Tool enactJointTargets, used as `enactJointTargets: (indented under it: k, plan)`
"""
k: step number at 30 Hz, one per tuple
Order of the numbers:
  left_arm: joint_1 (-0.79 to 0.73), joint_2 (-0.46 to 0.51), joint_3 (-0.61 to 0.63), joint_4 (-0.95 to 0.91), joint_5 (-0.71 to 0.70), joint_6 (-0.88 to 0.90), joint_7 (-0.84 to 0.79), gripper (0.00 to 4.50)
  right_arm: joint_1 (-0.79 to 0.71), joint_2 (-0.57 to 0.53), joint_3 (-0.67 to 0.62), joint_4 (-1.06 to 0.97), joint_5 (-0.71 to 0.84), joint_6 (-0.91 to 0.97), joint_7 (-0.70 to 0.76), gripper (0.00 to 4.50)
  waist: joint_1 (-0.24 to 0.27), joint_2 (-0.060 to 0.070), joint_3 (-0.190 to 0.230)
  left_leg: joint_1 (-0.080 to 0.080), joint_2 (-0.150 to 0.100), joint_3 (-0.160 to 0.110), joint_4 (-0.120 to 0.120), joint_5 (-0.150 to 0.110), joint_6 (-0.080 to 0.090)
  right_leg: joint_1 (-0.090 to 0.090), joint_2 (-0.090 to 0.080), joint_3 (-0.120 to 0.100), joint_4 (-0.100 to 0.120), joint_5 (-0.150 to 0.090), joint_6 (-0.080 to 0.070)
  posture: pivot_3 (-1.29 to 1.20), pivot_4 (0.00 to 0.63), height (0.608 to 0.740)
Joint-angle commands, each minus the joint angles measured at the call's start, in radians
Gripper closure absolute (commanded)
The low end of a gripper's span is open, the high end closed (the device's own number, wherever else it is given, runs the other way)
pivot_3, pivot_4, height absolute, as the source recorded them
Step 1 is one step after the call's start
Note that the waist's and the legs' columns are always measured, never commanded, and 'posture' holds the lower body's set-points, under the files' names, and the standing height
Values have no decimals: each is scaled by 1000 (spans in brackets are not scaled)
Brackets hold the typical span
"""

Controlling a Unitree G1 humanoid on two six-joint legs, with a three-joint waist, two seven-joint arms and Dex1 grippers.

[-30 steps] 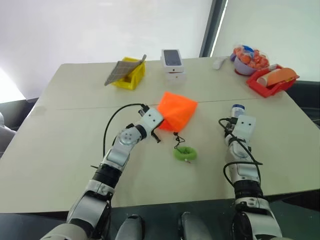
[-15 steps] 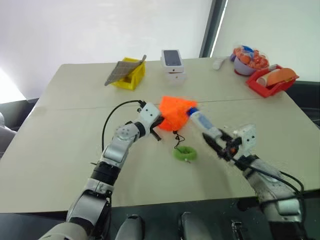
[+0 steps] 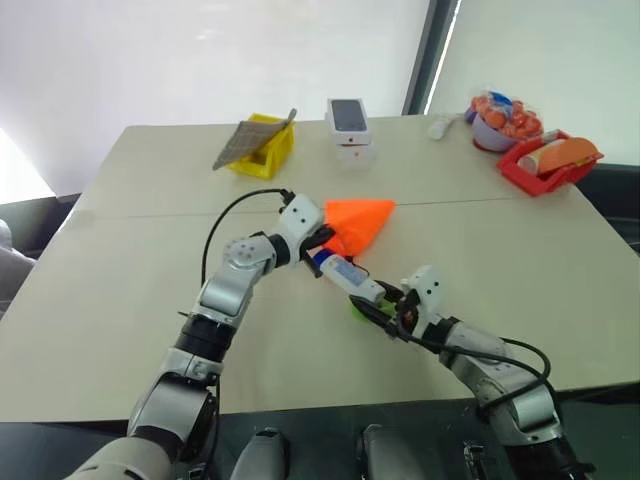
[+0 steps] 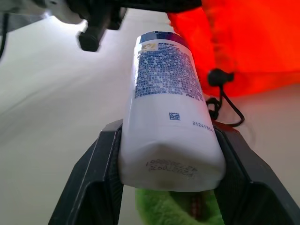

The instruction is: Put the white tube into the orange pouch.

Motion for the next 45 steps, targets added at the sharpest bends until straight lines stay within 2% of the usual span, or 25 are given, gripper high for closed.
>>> enactJointTargets:
  k: [1,15,23,33,38,45]
  plan:
    - [-21,11,6,-61,-23,11,-21,4500,-40,27,-18,18,-35,-53,-30,2566,-2,0,0,0,0,0,0,0,0,0,0,0,0,0,0,0,150,740]
    - [34,62,-60,-168,-16,79,-92,4500,-122,178,-4,101,-120,-117,-151,2566,-3,0,0,0,0,0,0,0,0,0,0,0,1,0,-1,0,150,740]
    - [51,69,-84,-197,-19,110,-99,4500,-217,277,-26,207,-206,-147,-288,2566,-5,1,0,0,0,0,0,0,0,-1,0,0,2,2,-4,0,150,740]
    - [67,77,-70,-232,-48,152,-114,4500,-151,270,-52,162,-237,-159,-337,2566,-5,1,0,0,0,0,0,0,0,-1,0,0,2,2,-4,0,150,740]
    - [95,75,-78,-334,-117,229,-162,4500,-201,275,-29,179,-244,-126,-333,2566,-8,1,0,1,0,0,0,0,0,-1,0,0,2,2,-4,0,150,740]
    - [113,87,-82,-379,-132,264,-161,4500,-304,260,69,274,-326,-113,-287,2566,-8,1,0,1,0,0,0,0,0,-1,0,0,2,1,-6,0,150,740]
